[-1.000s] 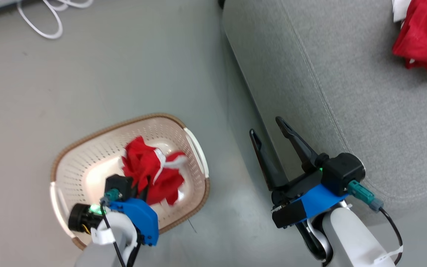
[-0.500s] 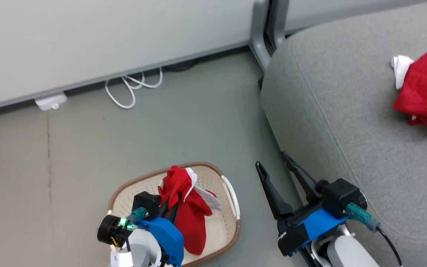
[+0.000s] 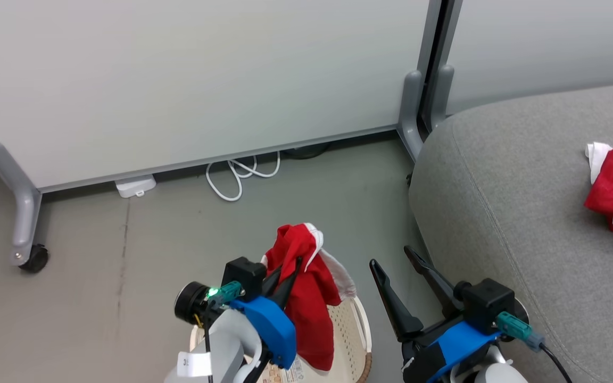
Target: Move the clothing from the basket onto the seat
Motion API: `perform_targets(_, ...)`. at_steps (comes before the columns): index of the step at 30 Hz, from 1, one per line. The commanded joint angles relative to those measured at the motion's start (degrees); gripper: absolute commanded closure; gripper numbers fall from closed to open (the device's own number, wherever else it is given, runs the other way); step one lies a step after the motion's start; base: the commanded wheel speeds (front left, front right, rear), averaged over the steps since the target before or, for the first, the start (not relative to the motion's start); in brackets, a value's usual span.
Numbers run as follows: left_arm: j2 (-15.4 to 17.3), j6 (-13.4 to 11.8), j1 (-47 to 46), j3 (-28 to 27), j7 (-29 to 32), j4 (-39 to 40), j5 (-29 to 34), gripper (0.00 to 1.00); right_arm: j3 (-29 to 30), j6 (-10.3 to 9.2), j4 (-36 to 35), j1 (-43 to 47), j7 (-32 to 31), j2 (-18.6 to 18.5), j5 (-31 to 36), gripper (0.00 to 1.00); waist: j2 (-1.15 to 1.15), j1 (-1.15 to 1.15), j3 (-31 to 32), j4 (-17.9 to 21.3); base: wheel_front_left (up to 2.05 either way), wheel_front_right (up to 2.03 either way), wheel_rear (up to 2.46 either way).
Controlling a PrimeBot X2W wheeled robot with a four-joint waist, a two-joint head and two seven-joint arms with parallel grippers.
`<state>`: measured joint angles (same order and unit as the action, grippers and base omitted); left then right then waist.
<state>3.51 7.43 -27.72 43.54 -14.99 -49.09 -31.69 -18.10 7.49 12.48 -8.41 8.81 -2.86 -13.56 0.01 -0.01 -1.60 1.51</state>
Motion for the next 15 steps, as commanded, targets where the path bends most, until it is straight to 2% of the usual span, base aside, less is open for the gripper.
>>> perform_targets(1,0.0,0.0,-1.4,0.8,-0.3,0.6,-0.7,1.00,-0.1,0.01,-0.2,1.1,-0.2,0.0,-0.3,0.00,-0.01,0.01,1.2,-0.8,0.00,0.00,0.00)
perform_targets(15,-0.4,0.0,-8.8,8.6,1.7,3.3,-6.9,1.00,-1.4,0.01,0.0,3.1,-1.2,0.0,-0.9,0.00,-0.01,0.01,4.0,-1.9,0.00,0.00,0.00)
